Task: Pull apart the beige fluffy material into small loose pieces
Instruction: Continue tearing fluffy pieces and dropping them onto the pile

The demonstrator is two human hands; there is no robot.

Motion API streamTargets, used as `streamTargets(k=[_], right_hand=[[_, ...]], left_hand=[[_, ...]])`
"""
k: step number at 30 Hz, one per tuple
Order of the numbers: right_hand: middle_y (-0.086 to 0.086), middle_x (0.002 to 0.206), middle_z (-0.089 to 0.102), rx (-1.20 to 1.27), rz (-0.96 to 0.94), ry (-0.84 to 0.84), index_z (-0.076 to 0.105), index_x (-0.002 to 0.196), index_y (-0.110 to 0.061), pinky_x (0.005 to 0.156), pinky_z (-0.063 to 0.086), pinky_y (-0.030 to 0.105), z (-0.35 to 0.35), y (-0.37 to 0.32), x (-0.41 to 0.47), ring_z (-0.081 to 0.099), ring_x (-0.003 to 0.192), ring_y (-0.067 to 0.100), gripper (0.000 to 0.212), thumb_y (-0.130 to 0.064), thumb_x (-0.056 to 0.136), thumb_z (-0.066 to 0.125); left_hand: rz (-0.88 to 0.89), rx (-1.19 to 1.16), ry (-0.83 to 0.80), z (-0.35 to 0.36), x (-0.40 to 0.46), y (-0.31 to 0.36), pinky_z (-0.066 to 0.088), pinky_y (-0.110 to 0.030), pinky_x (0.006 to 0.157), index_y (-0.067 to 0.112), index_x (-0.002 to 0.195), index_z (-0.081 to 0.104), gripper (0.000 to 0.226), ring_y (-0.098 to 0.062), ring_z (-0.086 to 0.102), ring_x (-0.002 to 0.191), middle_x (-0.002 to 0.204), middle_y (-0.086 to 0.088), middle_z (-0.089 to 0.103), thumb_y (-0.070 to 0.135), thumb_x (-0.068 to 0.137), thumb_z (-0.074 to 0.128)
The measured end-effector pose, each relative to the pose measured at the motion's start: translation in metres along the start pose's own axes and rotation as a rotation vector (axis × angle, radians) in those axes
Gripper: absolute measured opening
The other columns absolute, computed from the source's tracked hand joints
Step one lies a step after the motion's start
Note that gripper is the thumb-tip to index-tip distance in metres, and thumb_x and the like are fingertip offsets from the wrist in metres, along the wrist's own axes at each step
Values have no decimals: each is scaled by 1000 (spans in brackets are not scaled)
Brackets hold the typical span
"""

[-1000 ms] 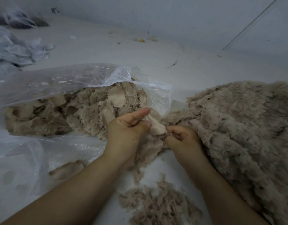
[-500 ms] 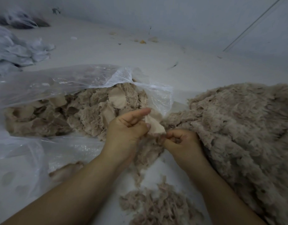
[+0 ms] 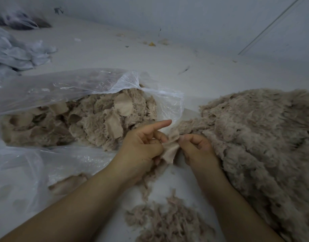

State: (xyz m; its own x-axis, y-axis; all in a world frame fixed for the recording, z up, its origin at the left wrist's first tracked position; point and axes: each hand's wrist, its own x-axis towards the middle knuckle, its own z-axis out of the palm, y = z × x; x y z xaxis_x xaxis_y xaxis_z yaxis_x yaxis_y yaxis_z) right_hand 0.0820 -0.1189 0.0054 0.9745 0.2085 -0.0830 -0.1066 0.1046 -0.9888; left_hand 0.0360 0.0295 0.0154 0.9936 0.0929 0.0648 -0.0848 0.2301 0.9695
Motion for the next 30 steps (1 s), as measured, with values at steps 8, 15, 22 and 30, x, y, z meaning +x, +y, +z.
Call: streamTargets(k=[8, 15, 22, 30], right_hand=[[-12, 43, 48, 3, -9, -1, 55, 80, 1, 42, 35, 10, 1, -2, -2, 43, 39, -1, 15, -1, 95, 54], [37, 76, 62, -19, -54, -135, 61, 84, 18, 59, 49, 32, 4, -14, -15, 58, 65, 29, 34, -16, 86, 65], [20, 68, 56, -41, -54, -70, 57, 83, 20, 59, 37, 30, 1, -8, -8, 47, 66, 27, 31, -7, 97, 52], [-13, 44, 45, -55, -59, -35, 53, 69, -7, 40, 27, 10, 1, -7, -6, 31, 38, -2, 30, 17, 87, 54]], left_hand=[[-76, 46, 18, 6, -1, -3, 46, -23, 47, 16, 110, 63, 41, -18, 56, 57, 74, -9, 64, 4, 75, 79], [-83, 163, -101, 8, -2, 1, 48, -24, 45, 12, 110, 55, 38, -25, 63, 57, 74, -25, 67, -8, 81, 71], [-73, 56, -59, 2, -2, 5, 51, -30, 54, 6, 105, 56, 33, -28, 61, 60, 71, -21, 68, -13, 81, 67], [-15, -8, 274, -7, 1, 6, 41, -23, 37, 7, 89, 59, 11, -19, 54, 43, 59, -9, 63, 0, 86, 67]])
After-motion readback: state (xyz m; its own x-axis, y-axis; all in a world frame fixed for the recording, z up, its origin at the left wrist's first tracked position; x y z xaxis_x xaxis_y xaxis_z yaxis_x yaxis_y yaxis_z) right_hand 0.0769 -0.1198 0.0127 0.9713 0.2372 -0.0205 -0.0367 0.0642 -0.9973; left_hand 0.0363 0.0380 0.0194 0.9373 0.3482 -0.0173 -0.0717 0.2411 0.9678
